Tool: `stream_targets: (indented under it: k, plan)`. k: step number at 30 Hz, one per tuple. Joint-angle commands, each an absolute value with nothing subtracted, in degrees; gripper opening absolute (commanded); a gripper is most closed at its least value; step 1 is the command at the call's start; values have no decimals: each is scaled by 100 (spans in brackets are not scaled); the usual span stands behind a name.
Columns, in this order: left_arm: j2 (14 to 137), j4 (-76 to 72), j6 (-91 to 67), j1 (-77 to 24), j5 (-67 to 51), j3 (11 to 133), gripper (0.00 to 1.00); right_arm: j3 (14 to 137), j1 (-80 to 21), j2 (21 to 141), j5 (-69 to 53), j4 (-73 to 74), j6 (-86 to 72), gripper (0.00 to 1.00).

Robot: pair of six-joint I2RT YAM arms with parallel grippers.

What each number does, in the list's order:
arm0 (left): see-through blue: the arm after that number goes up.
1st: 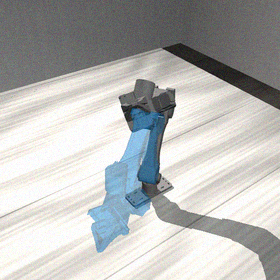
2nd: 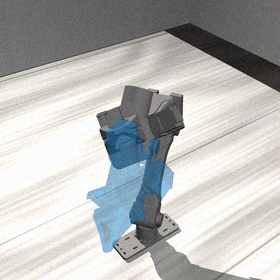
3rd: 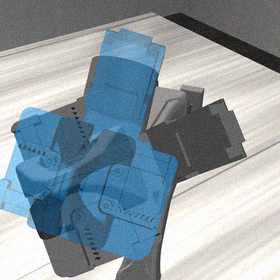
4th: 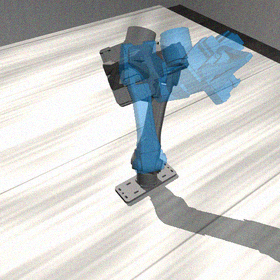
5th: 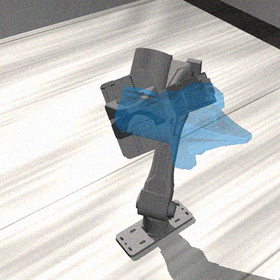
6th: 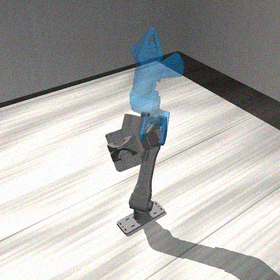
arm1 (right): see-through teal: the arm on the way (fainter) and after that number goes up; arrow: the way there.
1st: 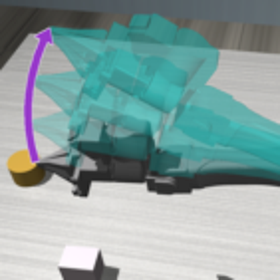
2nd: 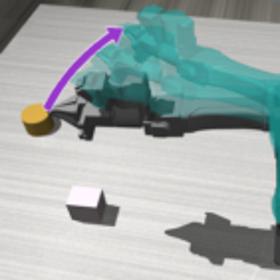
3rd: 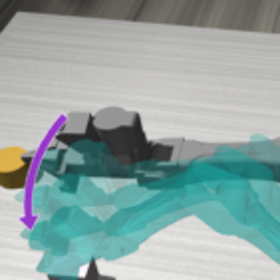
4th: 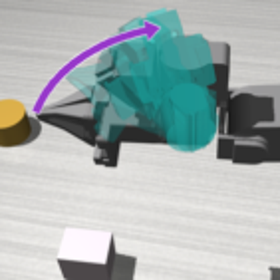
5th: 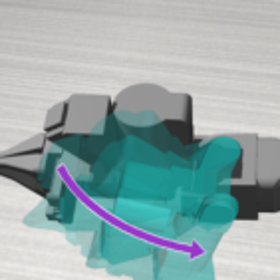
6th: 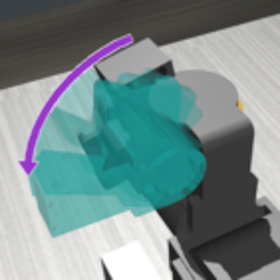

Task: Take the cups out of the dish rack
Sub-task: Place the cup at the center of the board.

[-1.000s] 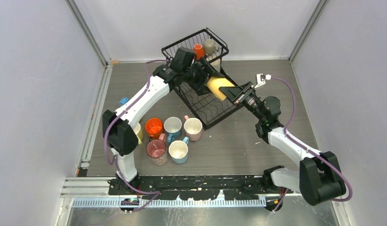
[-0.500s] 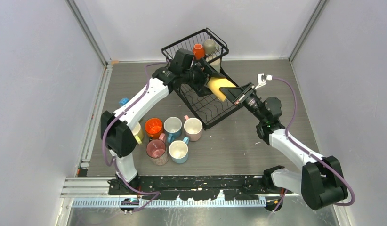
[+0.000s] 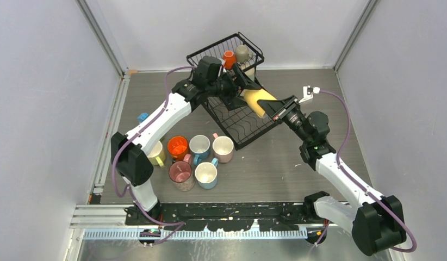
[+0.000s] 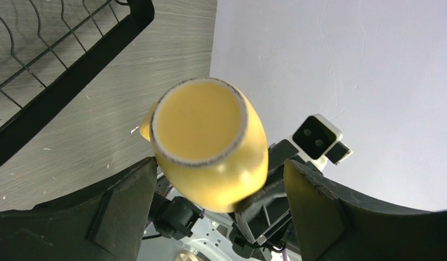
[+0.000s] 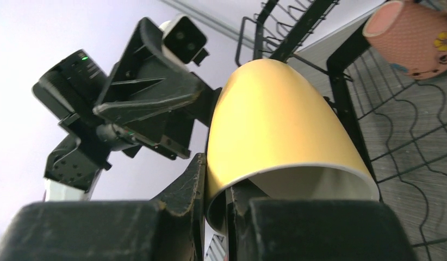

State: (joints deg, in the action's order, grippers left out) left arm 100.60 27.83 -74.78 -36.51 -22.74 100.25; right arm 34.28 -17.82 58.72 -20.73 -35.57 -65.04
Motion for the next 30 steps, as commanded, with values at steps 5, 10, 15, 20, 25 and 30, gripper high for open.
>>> stream_targets:
  k: [5, 10, 15, 20, 25, 30]
  plan:
    - [9682, 2610, -6800, -3640, -2282, 10156, 88, 3932, -1757, 5400, -1396, -3141, -6164, 1]
    - [9556, 3063, -6203, -3623, -1953, 10454, 92, 4243, -1763, 5200, -1221, -2196, -5808, 1]
    - [9433, 3549, -5557, -3609, -1724, 10754, 100, 4933, -1757, 5225, -1093, -527, -5365, 1]
    - [9068, 3656, -5057, -3596, -1581, 10504, 100, 5552, -1764, 5366, -1009, 1073, -4918, 1]
    - [8526, 3616, -4747, -3602, -1602, 9910, 100, 6217, -1815, 5565, -967, 2532, -4532, 1]
    - [7997, 3731, -4419, -3612, -1558, 9361, 100, 6635, -2154, 5659, -595, 3793, -4108, 1]
